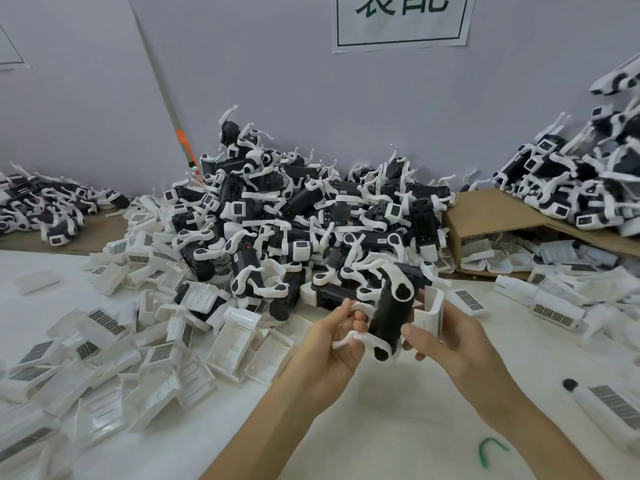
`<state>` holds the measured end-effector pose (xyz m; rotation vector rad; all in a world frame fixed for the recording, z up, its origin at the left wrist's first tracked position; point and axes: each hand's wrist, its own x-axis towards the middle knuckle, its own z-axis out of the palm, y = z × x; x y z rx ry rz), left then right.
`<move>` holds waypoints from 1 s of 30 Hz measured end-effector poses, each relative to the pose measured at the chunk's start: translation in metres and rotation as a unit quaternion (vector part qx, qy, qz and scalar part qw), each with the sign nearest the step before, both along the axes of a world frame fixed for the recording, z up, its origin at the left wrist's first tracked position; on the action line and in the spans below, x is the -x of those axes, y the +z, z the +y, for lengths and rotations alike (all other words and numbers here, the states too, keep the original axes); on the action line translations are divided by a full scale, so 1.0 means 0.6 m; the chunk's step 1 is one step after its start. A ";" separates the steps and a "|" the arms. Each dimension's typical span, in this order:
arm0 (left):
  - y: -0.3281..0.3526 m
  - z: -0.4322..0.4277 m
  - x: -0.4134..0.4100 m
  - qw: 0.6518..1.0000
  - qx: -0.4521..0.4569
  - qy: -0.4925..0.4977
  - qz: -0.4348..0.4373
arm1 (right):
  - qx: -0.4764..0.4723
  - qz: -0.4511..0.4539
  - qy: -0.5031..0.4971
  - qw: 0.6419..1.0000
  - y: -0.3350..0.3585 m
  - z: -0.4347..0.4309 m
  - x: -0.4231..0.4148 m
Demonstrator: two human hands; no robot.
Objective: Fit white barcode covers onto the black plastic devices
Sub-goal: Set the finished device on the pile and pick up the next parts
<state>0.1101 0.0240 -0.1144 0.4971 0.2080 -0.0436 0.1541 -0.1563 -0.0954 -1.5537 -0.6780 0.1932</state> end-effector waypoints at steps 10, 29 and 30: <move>0.011 -0.003 0.006 0.877 -0.412 0.194 -0.153 | -0.208 0.332 0.054 0.918 0.019 -0.018 -0.014; 0.002 -0.011 0.001 0.841 -0.471 0.211 -0.159 | -0.157 0.327 0.066 0.930 0.023 -0.014 -0.010; 0.000 -0.009 -0.001 0.834 -0.485 0.217 -0.147 | -0.163 0.308 0.052 0.936 0.021 -0.014 -0.011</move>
